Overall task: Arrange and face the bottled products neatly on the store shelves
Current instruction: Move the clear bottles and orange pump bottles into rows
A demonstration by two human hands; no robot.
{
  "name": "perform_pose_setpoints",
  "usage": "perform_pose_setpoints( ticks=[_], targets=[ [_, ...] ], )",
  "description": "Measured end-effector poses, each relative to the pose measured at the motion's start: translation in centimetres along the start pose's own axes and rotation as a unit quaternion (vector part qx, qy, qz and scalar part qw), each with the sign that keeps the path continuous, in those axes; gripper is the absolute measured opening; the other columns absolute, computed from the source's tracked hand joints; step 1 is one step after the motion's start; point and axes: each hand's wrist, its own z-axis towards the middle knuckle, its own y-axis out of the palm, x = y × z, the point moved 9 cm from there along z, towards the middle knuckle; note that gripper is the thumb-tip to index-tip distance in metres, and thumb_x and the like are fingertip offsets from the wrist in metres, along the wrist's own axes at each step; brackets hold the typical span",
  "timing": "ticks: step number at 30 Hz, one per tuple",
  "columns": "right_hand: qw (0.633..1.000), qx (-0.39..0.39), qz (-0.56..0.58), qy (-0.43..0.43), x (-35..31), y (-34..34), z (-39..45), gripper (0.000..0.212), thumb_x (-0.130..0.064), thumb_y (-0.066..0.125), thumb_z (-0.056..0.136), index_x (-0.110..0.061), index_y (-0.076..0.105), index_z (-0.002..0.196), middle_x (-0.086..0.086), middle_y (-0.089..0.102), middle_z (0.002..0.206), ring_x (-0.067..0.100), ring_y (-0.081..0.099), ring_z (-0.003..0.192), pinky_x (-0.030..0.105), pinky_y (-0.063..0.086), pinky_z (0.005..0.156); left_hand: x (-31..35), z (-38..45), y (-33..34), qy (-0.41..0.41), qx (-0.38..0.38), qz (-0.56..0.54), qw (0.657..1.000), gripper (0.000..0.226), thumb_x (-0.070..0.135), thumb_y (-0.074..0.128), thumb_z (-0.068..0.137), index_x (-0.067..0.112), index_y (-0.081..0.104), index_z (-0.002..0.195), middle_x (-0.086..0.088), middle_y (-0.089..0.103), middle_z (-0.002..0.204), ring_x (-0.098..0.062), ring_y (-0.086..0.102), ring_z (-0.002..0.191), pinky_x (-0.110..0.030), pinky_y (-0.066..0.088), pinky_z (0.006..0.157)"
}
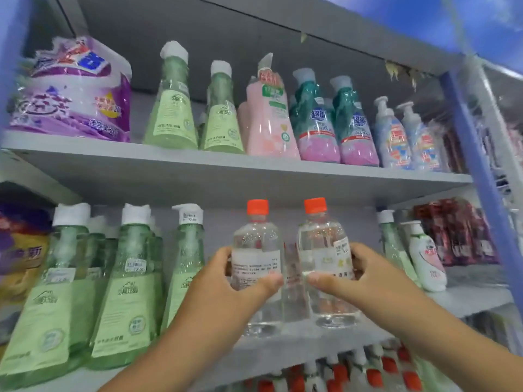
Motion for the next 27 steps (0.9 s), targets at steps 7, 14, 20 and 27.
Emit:
perform_pose_setpoints(
  ticks=[7, 14, 20, 27],
  targets=[
    [0.995, -0.098, 0.013, 0.028, 4.9, 3.9, 8.6, 0.041, -0.037, 0.085, 0.078, -0.029, 0.067, 0.114, -0.014, 0.078, 0.098, 0.004, 0.075, 0.089, 0.028, 0.059, 0.086, -6.9, 7.0, 4.2, -0.081, -0.023, 0.083, 0.993, 0.049, 0.048, 0.081, 0.075, 0.028, 0.052, 0.109, 0.011, 0.068, 0.104, -0.007, 0.066, 0.093, -0.028, 0.054, 0.084],
    [0.985, -0.166, -0.048, 0.027, 10.2, 7.1, 12.3, 0.070, -0.070, 0.081, 0.064, -0.037, 0.064, 0.123, -0.028, 0.073, 0.107, -0.007, 0.068, 0.100, 0.023, 0.052, 0.095, -10.3, 9.4, 5.4, -0.133, -0.036, 0.185, 0.973, 0.055, 0.056, 0.074, 0.080, 0.029, 0.044, 0.117, 0.012, 0.063, 0.109, -0.003, 0.064, 0.094, -0.025, 0.053, 0.087],
    [0.962, -0.143, -0.228, -0.038, 9.6, 7.0, 13.6, 0.095, -0.067, 0.068, 0.081, -0.041, 0.013, 0.155, -0.032, 0.056, 0.127, -0.012, 0.036, 0.112, 0.011, 0.029, 0.105, -11.4, 11.9, 6.4, -0.184, -0.053, 0.338, 0.922, 0.035, 0.064, 0.056, 0.091, 0.031, 0.048, 0.102, 0.010, 0.052, 0.097, -0.007, 0.054, 0.087, -0.017, 0.039, 0.073],
    [0.916, -0.156, -0.347, -0.131, 12.9, 6.9, 16.8, 0.018, -0.038, 0.055, 0.095, -0.023, 0.063, 0.088, -0.006, 0.053, 0.079, 0.017, 0.061, 0.080, 0.025, 0.047, 0.066, -12.5, 15.5, 8.3, -0.238, -0.041, 0.537, 0.808, 0.035, 0.036, 0.059, 0.099, 0.011, 0.064, 0.123, -0.005, 0.065, 0.128, -0.023, 0.064, 0.118, -0.026, 0.048, 0.087]
  ],
)
